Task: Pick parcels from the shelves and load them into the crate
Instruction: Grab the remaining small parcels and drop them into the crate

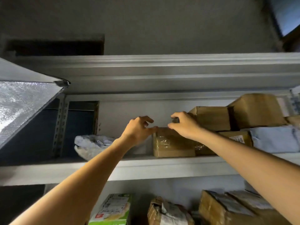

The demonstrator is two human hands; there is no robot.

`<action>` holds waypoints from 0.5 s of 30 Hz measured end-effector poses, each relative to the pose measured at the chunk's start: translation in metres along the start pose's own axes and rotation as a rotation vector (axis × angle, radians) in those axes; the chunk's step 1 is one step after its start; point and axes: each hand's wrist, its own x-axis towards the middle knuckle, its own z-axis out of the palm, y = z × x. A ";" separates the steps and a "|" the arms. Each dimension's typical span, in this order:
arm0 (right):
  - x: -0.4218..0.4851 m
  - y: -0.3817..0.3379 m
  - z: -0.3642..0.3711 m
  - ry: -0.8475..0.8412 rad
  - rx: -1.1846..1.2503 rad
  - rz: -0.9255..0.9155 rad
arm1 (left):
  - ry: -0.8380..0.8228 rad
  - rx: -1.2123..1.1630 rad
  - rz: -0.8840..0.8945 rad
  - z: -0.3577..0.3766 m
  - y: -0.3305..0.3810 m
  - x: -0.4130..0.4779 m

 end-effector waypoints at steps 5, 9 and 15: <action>-0.002 0.043 -0.025 0.154 -0.061 0.090 | -0.083 -0.027 0.006 0.032 0.032 0.020; 0.004 0.053 -0.027 0.164 -0.048 0.149 | -0.136 -0.074 -0.055 0.047 0.044 0.036; 0.025 0.039 -0.005 0.235 -0.086 0.199 | -0.188 -0.060 -0.021 0.058 0.037 0.046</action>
